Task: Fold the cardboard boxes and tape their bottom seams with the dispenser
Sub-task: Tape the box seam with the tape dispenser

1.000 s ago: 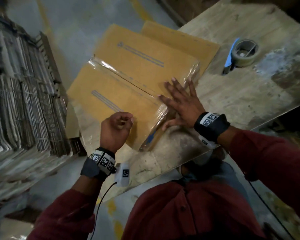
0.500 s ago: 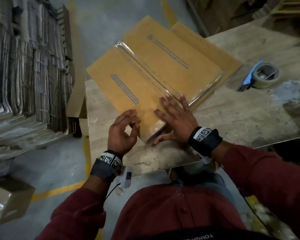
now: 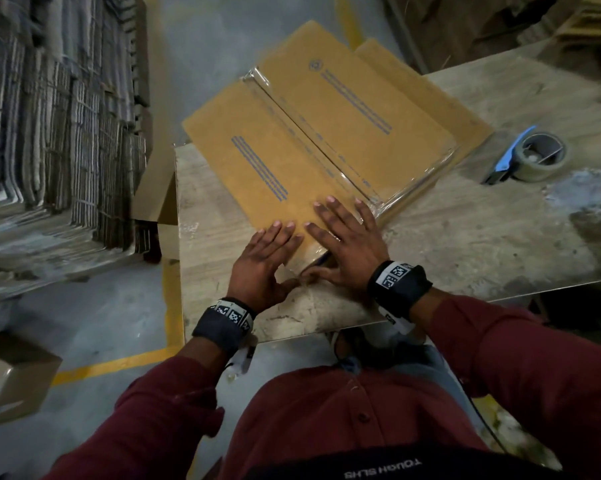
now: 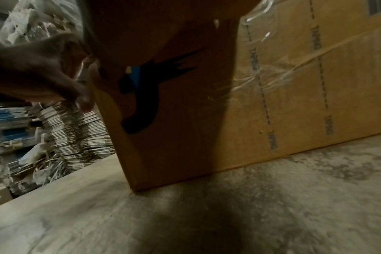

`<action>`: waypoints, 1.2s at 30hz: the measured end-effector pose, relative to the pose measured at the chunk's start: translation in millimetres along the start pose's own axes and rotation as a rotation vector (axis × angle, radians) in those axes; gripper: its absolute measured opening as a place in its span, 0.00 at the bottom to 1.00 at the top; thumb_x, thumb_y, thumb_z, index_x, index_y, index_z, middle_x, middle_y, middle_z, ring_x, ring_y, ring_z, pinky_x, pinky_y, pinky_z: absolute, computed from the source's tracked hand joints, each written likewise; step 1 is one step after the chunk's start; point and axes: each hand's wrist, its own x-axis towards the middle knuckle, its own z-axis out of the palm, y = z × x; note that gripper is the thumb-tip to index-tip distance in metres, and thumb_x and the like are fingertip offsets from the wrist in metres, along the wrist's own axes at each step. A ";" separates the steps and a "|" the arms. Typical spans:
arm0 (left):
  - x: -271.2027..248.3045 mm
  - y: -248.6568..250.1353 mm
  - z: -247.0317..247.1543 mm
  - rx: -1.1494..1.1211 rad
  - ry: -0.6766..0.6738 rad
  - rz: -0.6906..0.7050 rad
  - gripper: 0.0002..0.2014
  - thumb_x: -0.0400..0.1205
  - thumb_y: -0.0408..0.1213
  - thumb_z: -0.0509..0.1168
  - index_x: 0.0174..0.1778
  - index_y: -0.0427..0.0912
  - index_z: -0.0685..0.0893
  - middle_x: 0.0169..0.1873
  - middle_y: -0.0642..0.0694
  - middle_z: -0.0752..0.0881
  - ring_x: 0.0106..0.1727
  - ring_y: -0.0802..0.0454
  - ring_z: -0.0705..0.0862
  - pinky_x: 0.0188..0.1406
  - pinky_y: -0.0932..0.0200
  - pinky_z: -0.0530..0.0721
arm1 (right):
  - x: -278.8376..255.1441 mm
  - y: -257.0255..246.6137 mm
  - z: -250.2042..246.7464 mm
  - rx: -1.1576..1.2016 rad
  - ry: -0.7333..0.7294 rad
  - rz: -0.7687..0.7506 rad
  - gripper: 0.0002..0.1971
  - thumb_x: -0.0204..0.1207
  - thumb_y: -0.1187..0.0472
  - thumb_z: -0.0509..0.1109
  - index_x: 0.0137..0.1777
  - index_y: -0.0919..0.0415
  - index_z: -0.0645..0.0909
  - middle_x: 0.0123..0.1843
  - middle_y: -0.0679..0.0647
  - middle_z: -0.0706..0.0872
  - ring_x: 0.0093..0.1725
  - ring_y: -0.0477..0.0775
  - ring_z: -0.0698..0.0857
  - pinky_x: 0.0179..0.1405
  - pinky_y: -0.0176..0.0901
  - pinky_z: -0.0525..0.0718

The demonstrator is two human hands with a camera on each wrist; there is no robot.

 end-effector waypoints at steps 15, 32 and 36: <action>5.9 12.7 5.7 -0.018 0.134 -0.078 0.33 0.83 0.64 0.65 0.76 0.43 0.85 0.78 0.44 0.81 0.81 0.43 0.77 0.81 0.39 0.75 | -1.6 -0.3 2.2 0.037 0.040 0.015 0.41 0.74 0.27 0.67 0.82 0.49 0.73 0.89 0.53 0.64 0.87 0.58 0.63 0.83 0.74 0.54; 10.3 -29.0 -6.3 0.193 0.082 0.212 0.31 0.81 0.60 0.70 0.77 0.46 0.84 0.75 0.48 0.84 0.75 0.49 0.83 0.72 0.48 0.82 | -2.5 -0.7 17.4 -0.008 0.091 0.006 0.48 0.66 0.20 0.68 0.81 0.49 0.75 0.87 0.54 0.69 0.85 0.65 0.67 0.83 0.76 0.54; 11.5 -42.1 -11.4 0.209 0.060 0.302 0.28 0.85 0.50 0.73 0.81 0.45 0.80 0.78 0.48 0.81 0.77 0.49 0.82 0.72 0.48 0.83 | -4.9 2.4 17.4 -0.041 0.125 -0.017 0.47 0.67 0.24 0.72 0.83 0.49 0.73 0.87 0.54 0.68 0.85 0.65 0.66 0.83 0.75 0.54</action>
